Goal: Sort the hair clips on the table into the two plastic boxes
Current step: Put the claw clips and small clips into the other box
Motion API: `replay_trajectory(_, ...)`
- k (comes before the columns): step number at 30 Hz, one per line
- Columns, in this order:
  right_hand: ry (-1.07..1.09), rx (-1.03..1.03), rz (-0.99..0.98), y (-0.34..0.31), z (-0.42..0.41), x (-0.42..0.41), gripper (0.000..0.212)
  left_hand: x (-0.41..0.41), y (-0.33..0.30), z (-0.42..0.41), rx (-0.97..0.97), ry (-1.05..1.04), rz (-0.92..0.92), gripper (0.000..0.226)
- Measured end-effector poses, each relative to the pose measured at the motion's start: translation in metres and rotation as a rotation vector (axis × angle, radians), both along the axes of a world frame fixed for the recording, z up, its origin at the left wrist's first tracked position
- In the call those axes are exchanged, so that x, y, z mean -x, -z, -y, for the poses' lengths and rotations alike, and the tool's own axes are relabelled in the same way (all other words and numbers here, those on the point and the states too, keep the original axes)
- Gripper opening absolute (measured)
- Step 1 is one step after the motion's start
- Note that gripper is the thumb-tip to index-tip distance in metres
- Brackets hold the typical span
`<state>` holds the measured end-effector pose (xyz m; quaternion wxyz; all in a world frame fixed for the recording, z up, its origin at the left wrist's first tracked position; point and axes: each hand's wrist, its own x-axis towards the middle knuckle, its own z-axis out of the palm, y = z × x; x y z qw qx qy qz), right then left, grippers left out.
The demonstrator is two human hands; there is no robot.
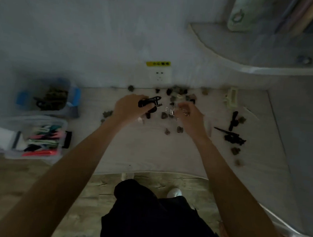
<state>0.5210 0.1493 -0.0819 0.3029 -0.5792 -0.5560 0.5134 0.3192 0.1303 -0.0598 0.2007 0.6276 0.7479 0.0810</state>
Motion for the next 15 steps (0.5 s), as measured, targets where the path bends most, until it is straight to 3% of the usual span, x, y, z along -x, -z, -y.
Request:
replay_trajectory(3, -0.025, 0.094, -0.137, -0.005, -0.002, 0.045, 0.015, 0.049, -0.008, 0.022, -0.021, -0.211, 0.178, 0.040)
replay_trajectory(7, -0.081, 0.153, -0.177, -0.009, -0.007, 0.116, 0.008, 0.130, -0.023, 0.039, -0.079, -0.648, 0.660, 0.041)
replay_trajectory(9, -0.112, 0.176, -0.235, -0.020, -0.004, 0.149, 0.010, 0.172, -0.032, 0.047, -0.140, -0.763, 0.709, 0.037)
replay_trajectory(13, -0.215, 0.168, -0.303, -0.047, 0.000, 0.219, 0.022, 0.257, -0.037, 0.069, -0.271, -0.723, 0.676, 0.024)
replay_trajectory(15, -0.255, 0.158, -0.328, -0.059, 0.002, 0.255, 0.020, 0.295, -0.035, 0.078, -0.259, -0.706, 0.639, 0.029)
